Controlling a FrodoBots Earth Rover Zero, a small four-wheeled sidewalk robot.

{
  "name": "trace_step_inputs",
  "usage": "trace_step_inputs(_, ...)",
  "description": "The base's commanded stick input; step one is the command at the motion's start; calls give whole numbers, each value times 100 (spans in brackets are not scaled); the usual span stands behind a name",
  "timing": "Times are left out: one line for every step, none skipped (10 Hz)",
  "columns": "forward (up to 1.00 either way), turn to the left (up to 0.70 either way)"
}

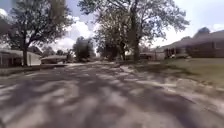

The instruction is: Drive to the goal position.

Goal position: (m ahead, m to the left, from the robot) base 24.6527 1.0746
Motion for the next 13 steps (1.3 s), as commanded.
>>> trace_step_inputs(70, 0)
trace_step_inputs(70, 0)
trace_step_inputs(70, 0)
trace_step_inputs(70, 0)
trace_step_inputs(70, 0)
trace_step_inputs(70, 0)
trace_step_inputs(70, 0)
trace_step_inputs(70, 0)
trace_step_inputs(70, 0)
trace_step_inputs(70, 0)
trace_step_inputs(70, 0)
trace_step_inputs(70, 0)
trace_step_inputs(70, 0)
